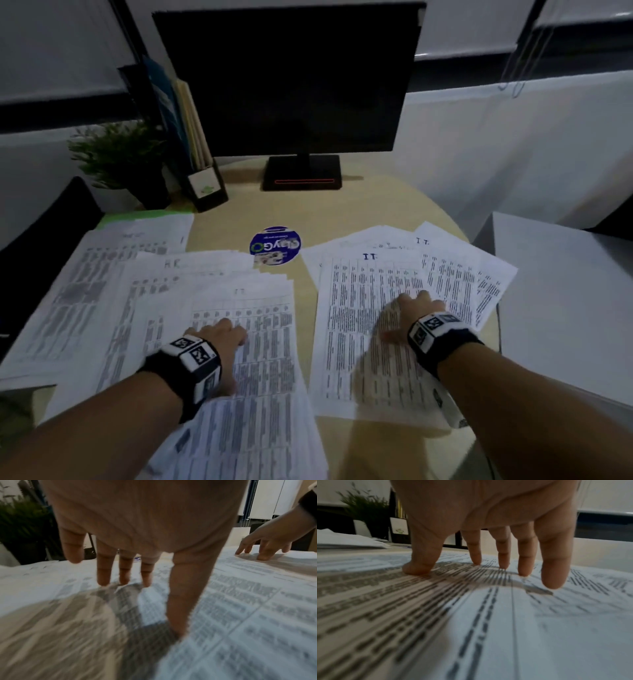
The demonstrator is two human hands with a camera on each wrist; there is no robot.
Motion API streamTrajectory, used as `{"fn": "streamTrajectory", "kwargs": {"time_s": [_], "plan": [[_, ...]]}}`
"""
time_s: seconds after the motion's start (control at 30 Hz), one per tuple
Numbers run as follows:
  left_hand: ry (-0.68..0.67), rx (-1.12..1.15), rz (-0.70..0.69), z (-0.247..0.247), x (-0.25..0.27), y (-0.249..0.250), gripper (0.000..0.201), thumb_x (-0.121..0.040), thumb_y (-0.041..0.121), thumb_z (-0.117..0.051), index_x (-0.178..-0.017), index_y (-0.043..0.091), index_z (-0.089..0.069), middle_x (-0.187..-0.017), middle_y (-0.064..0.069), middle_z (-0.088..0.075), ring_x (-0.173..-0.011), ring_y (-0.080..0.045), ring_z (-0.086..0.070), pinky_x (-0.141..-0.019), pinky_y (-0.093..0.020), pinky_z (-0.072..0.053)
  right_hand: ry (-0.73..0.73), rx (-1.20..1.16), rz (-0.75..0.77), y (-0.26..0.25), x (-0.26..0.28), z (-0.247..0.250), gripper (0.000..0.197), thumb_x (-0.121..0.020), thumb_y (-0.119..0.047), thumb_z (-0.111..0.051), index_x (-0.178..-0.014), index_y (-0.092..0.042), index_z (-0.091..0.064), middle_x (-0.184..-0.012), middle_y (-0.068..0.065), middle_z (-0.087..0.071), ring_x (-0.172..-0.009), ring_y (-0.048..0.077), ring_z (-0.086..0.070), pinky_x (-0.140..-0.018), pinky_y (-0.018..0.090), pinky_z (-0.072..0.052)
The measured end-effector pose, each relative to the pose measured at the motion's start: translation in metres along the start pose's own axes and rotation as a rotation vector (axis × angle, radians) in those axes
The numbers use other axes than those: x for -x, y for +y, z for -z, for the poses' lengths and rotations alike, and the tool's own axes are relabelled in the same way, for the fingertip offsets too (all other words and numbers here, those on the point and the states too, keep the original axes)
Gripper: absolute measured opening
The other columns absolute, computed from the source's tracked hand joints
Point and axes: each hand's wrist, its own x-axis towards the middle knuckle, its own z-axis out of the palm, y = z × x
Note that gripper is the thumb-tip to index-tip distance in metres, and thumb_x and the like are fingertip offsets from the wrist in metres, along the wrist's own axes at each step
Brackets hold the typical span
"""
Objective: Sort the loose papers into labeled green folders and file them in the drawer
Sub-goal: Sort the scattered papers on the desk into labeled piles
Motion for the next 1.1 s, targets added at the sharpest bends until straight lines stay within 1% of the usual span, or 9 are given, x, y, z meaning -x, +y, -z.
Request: {"fn": "streamTrajectory", "kwargs": {"time_s": [0.13, 0.27, 0.33, 0.43, 0.63, 0.83, 0.97, 1.03, 1.1], "plan": [[0.194, 0.037, 0.044, 0.028, -0.011, 0.058, 0.043, -0.083, 0.021, -0.051, -0.125, 0.024, -0.042, -0.133, -0.002, -0.034, -0.123, -0.026, -0.036, -0.104, -0.040, -0.033, -0.001, -0.012, 0.075, 0.036, -0.002, 0.015, 0.076, -0.071, -0.069, -0.063, -0.130, -0.024, -0.045, -0.130, 0.008, -0.042, -0.120, 0.033, -0.043, -0.098, 0.048, -0.042], [0.188, 0.141, -0.090, 0.054, -0.024, 0.136, 0.059, -0.087, 0.048, -0.049, -0.135, 0.015, -0.040, -0.137, -0.005, -0.034, -0.128, -0.027, -0.036, -0.105, -0.041, -0.036, 0.214, -0.339, -0.308, 0.114, -0.021, 0.031, 0.086, -0.068, -0.077, -0.057, -0.128, -0.015, -0.052, -0.130, 0.013, -0.051, -0.118, 0.034, -0.049, -0.097, 0.042, -0.045], [0.103, 0.161, -0.056, 0.056, -0.031, 0.162, 0.072, -0.084, 0.060, -0.049, -0.137, 0.012, -0.038, -0.142, -0.008, -0.031, -0.131, -0.029, -0.032, -0.107, -0.043, -0.034, 0.108, -0.560, -0.427, 0.149, -0.031, 0.028, 0.084, -0.071, -0.073, -0.059, -0.120, -0.004, -0.060, -0.127, 0.018, -0.057, -0.112, 0.034, -0.055, -0.093, 0.037, -0.047], [0.175, 0.194, -0.058, 0.056, -0.041, 0.187, 0.077, -0.083, 0.060, -0.053, -0.141, 0.014, -0.031, -0.150, -0.007, -0.024, -0.137, -0.027, -0.025, -0.111, -0.041, -0.027, -0.051, -0.681, -0.357, 0.163, -0.042, 0.022, 0.069, -0.079, -0.058, -0.065, -0.121, -0.004, -0.057, -0.127, 0.017, -0.058, -0.111, 0.032, -0.057, -0.084, 0.031, -0.044], [0.206, 0.314, -0.124, 0.063, -0.067, 0.197, 0.083, -0.086, 0.060, -0.051, -0.150, 0.018, -0.018, -0.159, -0.002, -0.010, -0.144, -0.024, -0.015, -0.117, -0.039, -0.020, 0.125, -0.657, -0.118, 0.129, -0.060, 0.038, 0.046, -0.083, -0.032, -0.068, -0.120, -0.009, -0.052, -0.117, 0.010, -0.061, -0.100, 0.027, -0.060, -0.083, 0.031, -0.049], [0.287, 0.667, -0.264, 0.076, -0.079, 0.193, 0.047, -0.093, 0.034, -0.057, -0.137, 0.026, -0.045, -0.145, 0.005, -0.042, -0.130, -0.011, -0.042, -0.108, -0.031, -0.037, 0.171, -0.867, -0.025, 0.109, -0.068, 0.033, 0.024, -0.081, -0.005, -0.064, -0.095, -0.014, -0.047, -0.098, 0.009, -0.061, -0.086, 0.026, -0.057, -0.072, 0.030, -0.048], [0.400, 0.879, 0.004, 0.093, -0.087, 0.169, 0.077, -0.080, 0.040, -0.072, -0.143, 0.020, -0.033, -0.146, -0.002, -0.038, -0.129, -0.022, -0.044, -0.103, -0.040, -0.044, 0.200, -1.165, 0.082, 0.118, -0.053, 0.044, 0.025, -0.082, 0.002, -0.065, -0.091, -0.020, -0.056, -0.095, 0.002, -0.065, -0.084, 0.018, -0.063, -0.070, 0.026, -0.047], [0.310, 1.031, 0.086, 0.091, -0.095, 0.156, 0.093, -0.066, 0.053, -0.078, -0.140, 0.016, -0.036, -0.142, -0.005, -0.045, -0.124, -0.024, -0.049, -0.102, -0.042, -0.044, 0.141, -1.261, 0.137, 0.117, -0.042, 0.049, 0.027, -0.082, 0.004, -0.066, -0.090, -0.020, -0.058, -0.089, -0.001, -0.067, -0.078, 0.012, -0.063, -0.064, 0.023, -0.046], [0.173, 1.268, 0.015, 0.082, -0.096, 0.152, 0.097, -0.048, 0.064, -0.082, -0.127, 0.015, -0.052, -0.130, -0.004, -0.059, -0.112, -0.023, -0.059, -0.099, -0.042, -0.047, 0.169, -1.182, 0.187, 0.108, -0.031, 0.049, 0.024, -0.081, 0.001, -0.069, -0.094, -0.017, -0.059, -0.092, 0.001, -0.067, -0.081, 0.016, -0.063, -0.065, 0.025, -0.046]]}}
